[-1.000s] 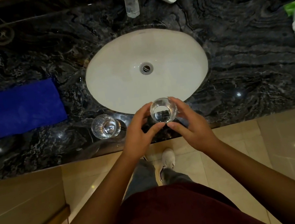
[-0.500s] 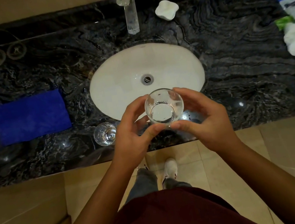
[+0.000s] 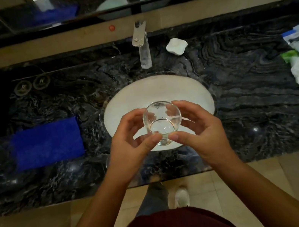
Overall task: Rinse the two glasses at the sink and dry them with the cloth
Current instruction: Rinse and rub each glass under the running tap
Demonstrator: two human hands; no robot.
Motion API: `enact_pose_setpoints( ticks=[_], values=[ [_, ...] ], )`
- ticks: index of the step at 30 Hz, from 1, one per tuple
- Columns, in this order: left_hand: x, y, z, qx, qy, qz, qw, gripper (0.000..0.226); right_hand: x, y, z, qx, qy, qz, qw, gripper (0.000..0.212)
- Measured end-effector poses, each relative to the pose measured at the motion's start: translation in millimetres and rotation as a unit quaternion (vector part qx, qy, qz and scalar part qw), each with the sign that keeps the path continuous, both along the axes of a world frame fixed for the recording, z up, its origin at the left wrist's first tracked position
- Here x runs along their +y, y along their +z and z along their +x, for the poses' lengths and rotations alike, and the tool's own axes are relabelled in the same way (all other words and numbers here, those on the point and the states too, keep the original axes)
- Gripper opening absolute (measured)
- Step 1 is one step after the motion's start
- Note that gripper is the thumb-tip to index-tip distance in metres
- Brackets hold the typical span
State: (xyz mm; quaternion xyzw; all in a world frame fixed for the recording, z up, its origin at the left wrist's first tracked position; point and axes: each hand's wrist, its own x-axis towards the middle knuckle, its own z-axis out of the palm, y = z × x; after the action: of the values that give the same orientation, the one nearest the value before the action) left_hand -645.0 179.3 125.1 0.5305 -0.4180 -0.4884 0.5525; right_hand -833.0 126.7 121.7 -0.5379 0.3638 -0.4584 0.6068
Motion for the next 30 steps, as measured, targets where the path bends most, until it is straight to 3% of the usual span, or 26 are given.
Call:
enact_pose_setpoints(
  ticks=[15, 26, 30],
  values=[
    [-104.3, -45.1, 80.5, 0.012, -0.077, 0.058, 0.995, 0.07, -86.2, -35.1, 72.0, 0.054, -0.007, 0.081, 0.995, 0.054],
    [-157.3, -96.2, 81.0, 0.004, -0.063, 0.072, 0.995, 0.07, -145.8, -89.6, 73.8, 0.05, 0.016, 0.112, 0.992, 0.053],
    [-168.5, -114.4, 74.4, -0.043, -0.06, 0.078, 0.994, 0.076, -163.4, -110.1, 70.9, 0.038, 0.046, 0.128, 0.99, 0.054]
  ],
)
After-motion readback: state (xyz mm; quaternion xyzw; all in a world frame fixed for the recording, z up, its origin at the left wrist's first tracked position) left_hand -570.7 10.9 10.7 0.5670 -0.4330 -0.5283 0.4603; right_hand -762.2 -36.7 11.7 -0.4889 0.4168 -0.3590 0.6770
